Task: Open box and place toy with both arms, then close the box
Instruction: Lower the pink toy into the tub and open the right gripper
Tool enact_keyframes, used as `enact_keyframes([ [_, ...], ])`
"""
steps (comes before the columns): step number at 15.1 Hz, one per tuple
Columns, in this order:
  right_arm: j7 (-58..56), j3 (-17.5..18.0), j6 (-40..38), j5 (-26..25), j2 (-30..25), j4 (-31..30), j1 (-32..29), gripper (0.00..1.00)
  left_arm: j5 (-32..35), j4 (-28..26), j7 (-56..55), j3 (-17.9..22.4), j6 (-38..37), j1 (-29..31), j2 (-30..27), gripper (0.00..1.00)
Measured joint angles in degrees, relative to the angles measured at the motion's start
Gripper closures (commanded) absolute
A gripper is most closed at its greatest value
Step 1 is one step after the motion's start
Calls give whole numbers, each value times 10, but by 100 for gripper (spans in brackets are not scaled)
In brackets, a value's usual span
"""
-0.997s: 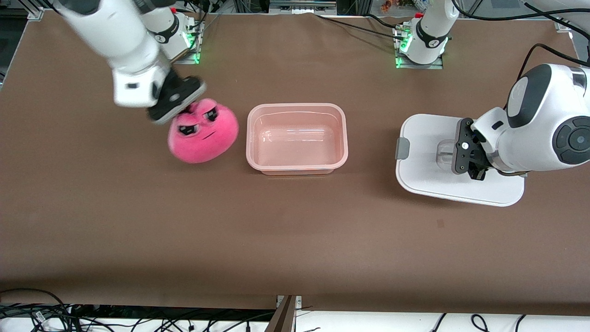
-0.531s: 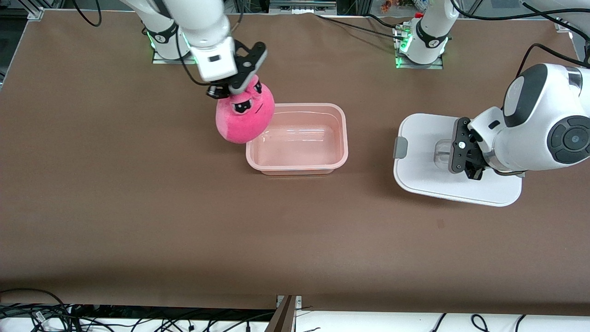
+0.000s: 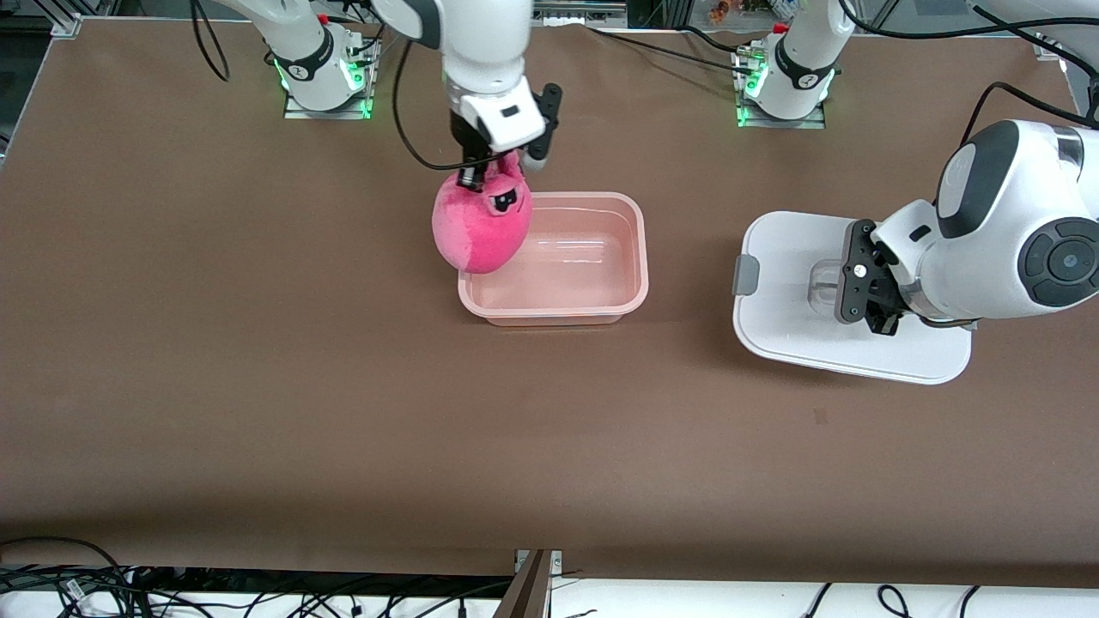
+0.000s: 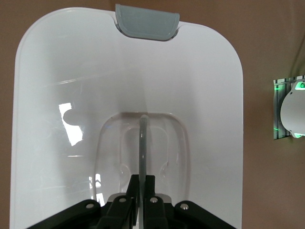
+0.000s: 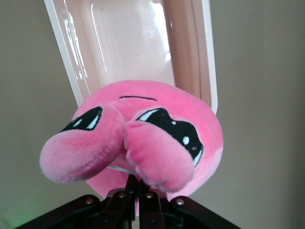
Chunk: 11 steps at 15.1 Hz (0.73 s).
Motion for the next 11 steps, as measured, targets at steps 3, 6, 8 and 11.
enact_keyframes([
  [3,1,0,-8,-28,43,21,25,100,0,0,0,2,0,3,0,100],
  [6,1,-5,-9,-45,65,33,27,100,0,0,0,2,0,4,2,100],
  [8,0,-7,-11,-53,74,44,27,100,0,0,0,2,0,4,3,100],
  [11,0,-8,-13,-57,96,67,27,100,0,0,0,2,0,4,3,100],
])
